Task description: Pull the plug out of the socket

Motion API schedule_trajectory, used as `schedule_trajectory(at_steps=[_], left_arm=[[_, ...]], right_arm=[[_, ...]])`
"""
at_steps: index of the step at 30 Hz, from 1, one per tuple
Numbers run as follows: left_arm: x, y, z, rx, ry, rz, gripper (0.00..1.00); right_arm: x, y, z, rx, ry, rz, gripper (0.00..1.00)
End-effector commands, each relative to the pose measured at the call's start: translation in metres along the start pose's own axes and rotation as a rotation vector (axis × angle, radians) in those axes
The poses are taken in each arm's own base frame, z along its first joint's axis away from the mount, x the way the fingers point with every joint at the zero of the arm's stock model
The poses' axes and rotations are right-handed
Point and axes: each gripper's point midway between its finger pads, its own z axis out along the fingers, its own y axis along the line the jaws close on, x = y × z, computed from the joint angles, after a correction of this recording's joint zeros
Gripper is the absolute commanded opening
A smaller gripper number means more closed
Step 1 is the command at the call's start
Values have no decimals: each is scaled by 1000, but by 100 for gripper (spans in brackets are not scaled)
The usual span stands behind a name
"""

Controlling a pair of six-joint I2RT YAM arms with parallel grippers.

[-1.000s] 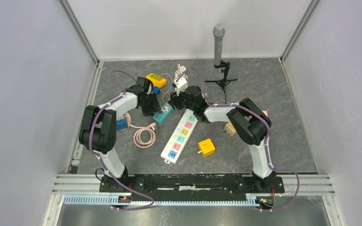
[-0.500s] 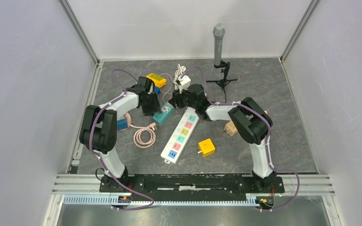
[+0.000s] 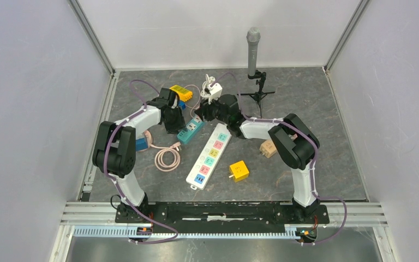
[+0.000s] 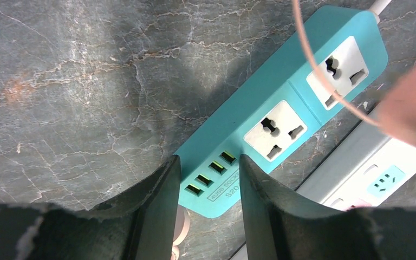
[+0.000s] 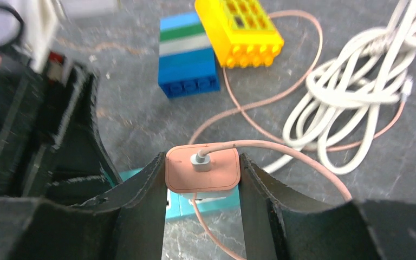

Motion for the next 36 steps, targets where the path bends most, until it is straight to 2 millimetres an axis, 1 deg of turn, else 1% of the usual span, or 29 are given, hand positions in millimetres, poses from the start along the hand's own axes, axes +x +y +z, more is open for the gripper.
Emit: schedule_trajectory(at_steps=[1, 3, 5, 7, 9, 10, 13, 16, 18, 19, 20, 22, 23, 24, 25, 28, 31, 32, 34, 35, 36], left_arm=[[54, 60, 19, -236, 187, 75, 49], [53, 58, 19, -230, 187, 79, 48], [51, 56, 18, -220, 182, 78, 48], [45, 50, 14, -196, 165, 79, 48], [35, 41, 8, -164, 136, 86, 49], [30, 33, 3, -129, 128, 85, 49], [7, 8, -18, -44, 67, 91, 53], [-17, -13, -44, 28, -12, 101, 61], [-28, -26, -60, 73, -47, 113, 67], [-31, -32, -68, 101, -57, 127, 70], [-34, -38, -76, 130, -66, 140, 72], [-39, -49, -93, 182, -92, 171, 78], [-42, -53, -104, 201, -115, 184, 84], [-45, -56, -112, 213, -136, 194, 97], [-48, -58, -121, 222, -161, 203, 100], [-56, -58, -147, 216, -229, 215, 100], [-64, -54, -168, 185, -287, 211, 100], [-67, -52, -175, 171, -309, 209, 100], [-70, -48, -186, 149, -345, 202, 100], [-71, -45, -191, 135, -362, 195, 100], [-71, -43, -196, 127, -378, 188, 100]], right_arm=[[-110, 31, -17, -123, -277, 16, 0], [-109, 37, -15, -106, -267, -35, 0], [-109, 35, -16, -85, -264, -46, 0], [-111, 23, -18, -27, -258, -67, 0], [-116, 9, -22, 41, -255, -84, 0], [-119, 4, -23, 66, -254, -95, 0], [-117, -18, -24, 163, -212, -130, 0], [-104, -40, -27, 256, -143, -175, 0], [-92, -55, -30, 293, -97, -174, 0], [-84, -63, -30, 309, -58, -160, 0], [-76, -69, -29, 316, -19, -134, 4], [-59, -84, -24, 327, 79, -70, 4], [-52, -90, -22, 323, 124, -41, 4], [-42, -93, -18, 313, 162, -13, 4], [-35, -94, -16, 296, 190, 9, 4], [-17, -94, -14, 280, 226, 42, 5], [-9, -97, -12, 294, 240, 61, 8], [-2, -98, -13, 304, 268, 70, 10], [6, -100, -11, 314, 293, 83, 16], [10, -99, -10, 313, 305, 94, 19], [13, -99, -10, 315, 314, 104, 26]])
